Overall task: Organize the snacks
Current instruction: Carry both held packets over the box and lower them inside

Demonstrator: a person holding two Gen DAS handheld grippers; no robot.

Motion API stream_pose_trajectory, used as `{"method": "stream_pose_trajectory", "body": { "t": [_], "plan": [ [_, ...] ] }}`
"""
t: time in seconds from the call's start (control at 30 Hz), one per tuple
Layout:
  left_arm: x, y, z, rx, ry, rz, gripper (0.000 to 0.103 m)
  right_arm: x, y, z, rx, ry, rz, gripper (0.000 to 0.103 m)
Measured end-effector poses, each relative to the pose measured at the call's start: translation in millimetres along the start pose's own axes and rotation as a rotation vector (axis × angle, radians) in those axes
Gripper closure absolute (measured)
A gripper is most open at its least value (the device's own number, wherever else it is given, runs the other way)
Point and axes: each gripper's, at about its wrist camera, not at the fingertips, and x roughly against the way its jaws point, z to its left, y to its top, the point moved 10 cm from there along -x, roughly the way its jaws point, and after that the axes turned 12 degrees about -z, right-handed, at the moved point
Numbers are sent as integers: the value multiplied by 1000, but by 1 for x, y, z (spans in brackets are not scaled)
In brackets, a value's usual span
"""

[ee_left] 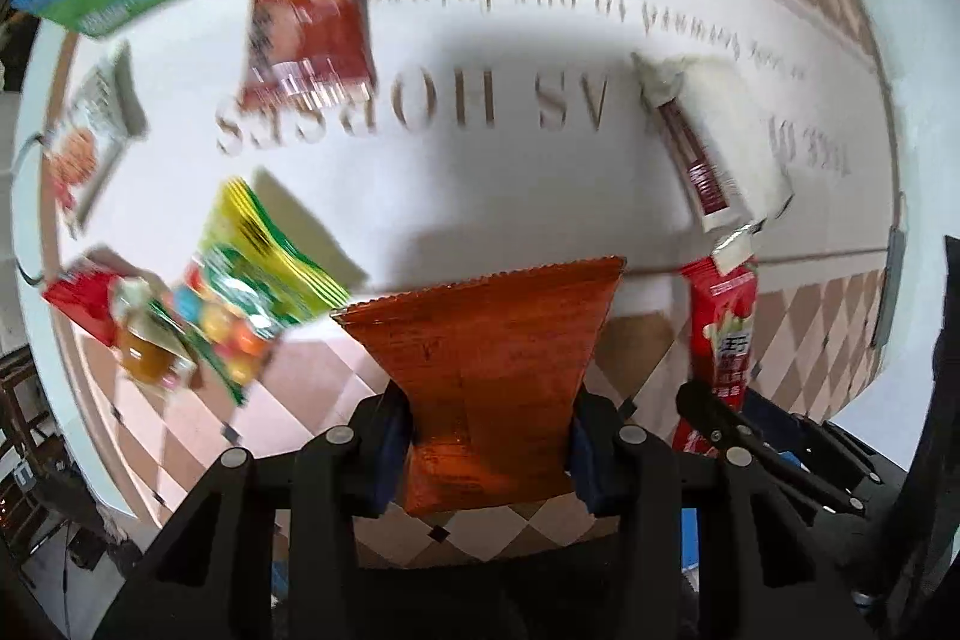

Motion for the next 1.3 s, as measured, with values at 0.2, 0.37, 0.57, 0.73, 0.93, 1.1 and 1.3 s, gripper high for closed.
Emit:
{"method": "stream_pose_trajectory", "body": {
  "t": [0.2,0.37,0.57,0.73,0.93,1.1,1.3],
  "plan": [
    [58,38,17,19,-23,-121,62,44,16,29,14,96,-40,64],
    [110,85,37,51,-47,-241,62,96,48,66,48,187,-116,65],
    [153,150,60,74,-68,-344,62,146,108,131,65,304,-198,65],
    [170,204,88,74,-32,-406,62,165,181,173,55,355,-275,65],
    [157,272,130,86,36,-409,62,166,276,209,18,316,-357,65],
    [123,317,163,105,84,-356,62,135,336,226,-12,229,-351,65],
    [80,349,190,117,125,-280,62,68,378,226,-32,126,-303,65]
  ]
}}
